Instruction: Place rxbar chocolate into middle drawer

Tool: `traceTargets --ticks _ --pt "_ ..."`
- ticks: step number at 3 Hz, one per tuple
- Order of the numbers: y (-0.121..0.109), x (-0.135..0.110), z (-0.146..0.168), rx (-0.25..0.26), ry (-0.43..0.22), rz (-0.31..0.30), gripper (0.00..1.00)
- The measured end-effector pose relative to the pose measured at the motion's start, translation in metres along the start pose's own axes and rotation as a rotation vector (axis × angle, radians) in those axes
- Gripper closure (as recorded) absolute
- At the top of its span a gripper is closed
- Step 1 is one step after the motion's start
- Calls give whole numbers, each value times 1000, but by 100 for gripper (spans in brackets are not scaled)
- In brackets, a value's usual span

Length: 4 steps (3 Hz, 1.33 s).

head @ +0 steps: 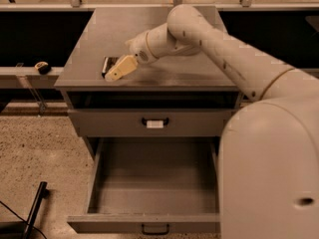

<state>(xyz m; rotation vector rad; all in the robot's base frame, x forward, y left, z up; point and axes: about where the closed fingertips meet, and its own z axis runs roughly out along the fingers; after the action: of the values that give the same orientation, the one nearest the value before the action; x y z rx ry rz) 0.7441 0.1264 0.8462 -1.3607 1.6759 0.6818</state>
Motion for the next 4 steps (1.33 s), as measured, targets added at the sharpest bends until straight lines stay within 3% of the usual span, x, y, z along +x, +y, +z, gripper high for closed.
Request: traceTargets --ticks 1,2,3,4 --pt "-5 1 19 -45 -16 30 0" --pt "-5 3 33 -78 -30 52 19" --pt "-5 0 33 -90 -52 62 50" --pt "-6 -3 32 -90 -52 62 73"
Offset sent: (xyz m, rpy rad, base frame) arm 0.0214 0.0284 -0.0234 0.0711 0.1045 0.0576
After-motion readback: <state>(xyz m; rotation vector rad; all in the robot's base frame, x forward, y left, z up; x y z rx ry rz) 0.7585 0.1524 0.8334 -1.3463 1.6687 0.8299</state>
